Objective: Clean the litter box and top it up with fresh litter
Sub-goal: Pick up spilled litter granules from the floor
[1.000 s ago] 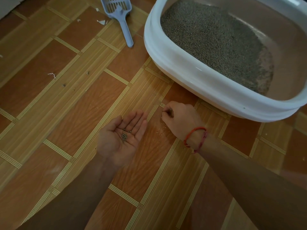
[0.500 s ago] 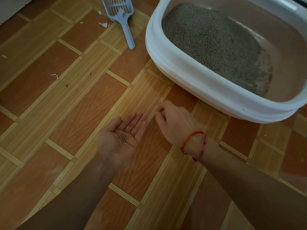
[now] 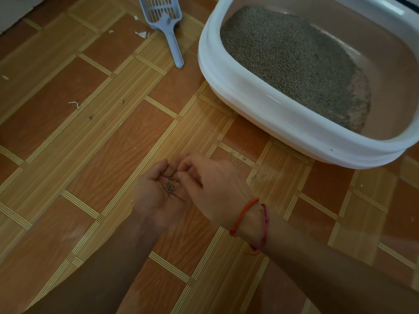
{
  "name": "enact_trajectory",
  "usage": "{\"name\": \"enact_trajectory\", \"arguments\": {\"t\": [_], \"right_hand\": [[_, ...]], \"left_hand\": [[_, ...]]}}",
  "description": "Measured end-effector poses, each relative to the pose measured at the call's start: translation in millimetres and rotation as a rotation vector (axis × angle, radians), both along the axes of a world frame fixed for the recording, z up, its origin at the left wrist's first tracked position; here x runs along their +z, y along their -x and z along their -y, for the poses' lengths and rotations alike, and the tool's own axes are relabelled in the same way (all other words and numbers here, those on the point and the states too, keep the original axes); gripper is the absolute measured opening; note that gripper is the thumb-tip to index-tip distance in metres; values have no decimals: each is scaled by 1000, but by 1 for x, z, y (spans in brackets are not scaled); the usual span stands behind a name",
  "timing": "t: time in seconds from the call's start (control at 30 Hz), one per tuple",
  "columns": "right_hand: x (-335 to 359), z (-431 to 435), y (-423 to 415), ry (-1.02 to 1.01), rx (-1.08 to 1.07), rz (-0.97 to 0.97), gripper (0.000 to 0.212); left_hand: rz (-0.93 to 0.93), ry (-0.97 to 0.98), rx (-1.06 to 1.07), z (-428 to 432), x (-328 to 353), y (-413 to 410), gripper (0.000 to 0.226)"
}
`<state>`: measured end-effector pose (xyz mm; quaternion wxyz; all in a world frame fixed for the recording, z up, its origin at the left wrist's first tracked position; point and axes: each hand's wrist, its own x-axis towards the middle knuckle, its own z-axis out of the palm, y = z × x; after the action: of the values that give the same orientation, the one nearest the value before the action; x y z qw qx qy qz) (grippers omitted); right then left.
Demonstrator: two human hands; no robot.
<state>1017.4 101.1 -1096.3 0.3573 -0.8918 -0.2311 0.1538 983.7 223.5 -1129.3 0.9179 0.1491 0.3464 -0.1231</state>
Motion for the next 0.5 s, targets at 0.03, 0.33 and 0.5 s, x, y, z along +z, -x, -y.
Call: {"name": "enact_trajectory", "arguments": {"t": [0.03, 0.33, 0.5], "right_hand": [[-3, 5, -4, 5, -35, 16, 9], [-27, 45, -35, 280, -205, -32, 13], [-41, 36, -36, 296, -192, 12, 15]], "left_hand": [[-12, -3, 34, 0, 1, -1, 56], [-86, -9, 117, -1, 0, -4, 50], [-84, -15, 115, 0, 3, -3, 52]]}}
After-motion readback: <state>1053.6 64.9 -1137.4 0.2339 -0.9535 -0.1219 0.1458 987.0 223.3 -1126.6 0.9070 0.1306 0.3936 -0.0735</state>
